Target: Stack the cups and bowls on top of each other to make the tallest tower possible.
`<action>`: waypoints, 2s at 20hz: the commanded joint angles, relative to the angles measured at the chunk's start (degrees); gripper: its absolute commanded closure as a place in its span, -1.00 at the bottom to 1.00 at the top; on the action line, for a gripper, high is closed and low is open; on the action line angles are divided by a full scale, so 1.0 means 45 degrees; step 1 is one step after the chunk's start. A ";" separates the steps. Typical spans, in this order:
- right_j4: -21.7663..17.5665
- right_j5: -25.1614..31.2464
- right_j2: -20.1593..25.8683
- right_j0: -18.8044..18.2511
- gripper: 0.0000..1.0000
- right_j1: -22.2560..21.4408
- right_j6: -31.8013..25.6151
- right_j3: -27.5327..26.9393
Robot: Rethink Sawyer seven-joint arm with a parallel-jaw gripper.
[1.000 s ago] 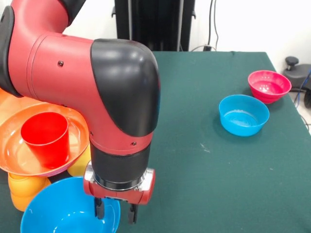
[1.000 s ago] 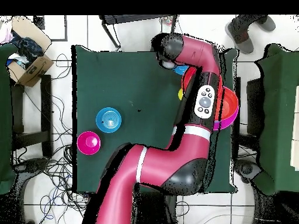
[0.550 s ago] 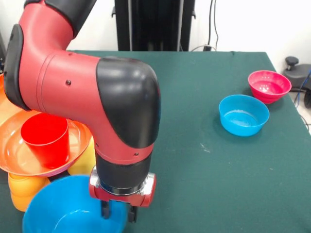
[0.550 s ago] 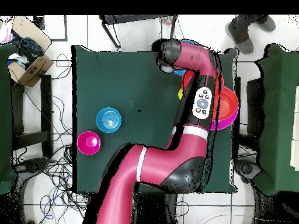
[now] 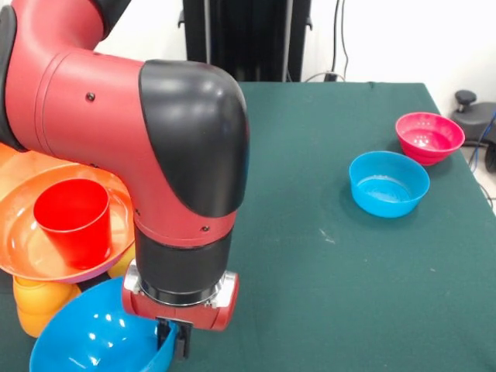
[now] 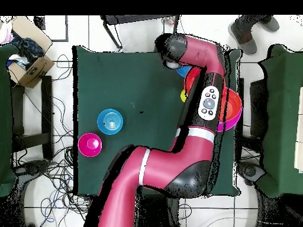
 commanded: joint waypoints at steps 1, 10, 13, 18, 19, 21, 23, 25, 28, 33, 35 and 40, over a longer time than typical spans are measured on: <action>-0.0740 -0.0039 0.0900 0.0096 1.00 0.0400 -0.2335 0.1469; -0.0521 0.0743 0.0602 0.0416 1.00 0.0292 -0.1870 0.0566; -0.0141 0.0465 0.0931 0.0490 1.00 0.0222 -0.1532 0.0336; 0.0505 0.0015 0.1238 0.0750 1.00 0.0216 -0.0889 -0.0234; 0.0578 0.0068 0.1164 0.0788 1.00 0.0211 -0.0751 -0.0349; 0.0851 0.0253 0.0993 0.0879 1.00 0.0205 -0.0369 -0.0545; 0.1245 0.0400 0.0809 0.1012 1.00 0.0207 0.0208 -0.0718; 0.1576 0.0644 0.0453 0.1142 1.00 0.0230 0.0836 -0.0911; 0.2181 0.1138 -0.0399 0.1332 1.00 0.0322 0.1678 -0.1307; 0.3526 0.2081 -0.2055 0.1608 1.00 0.0252 0.2818 -0.1681; 0.4036 0.2384 -0.2678 0.1669 1.00 0.0187 0.3072 -0.1692; 0.4558 0.3384 -0.4163 0.1783 1.00 -0.0232 0.4411 -0.1418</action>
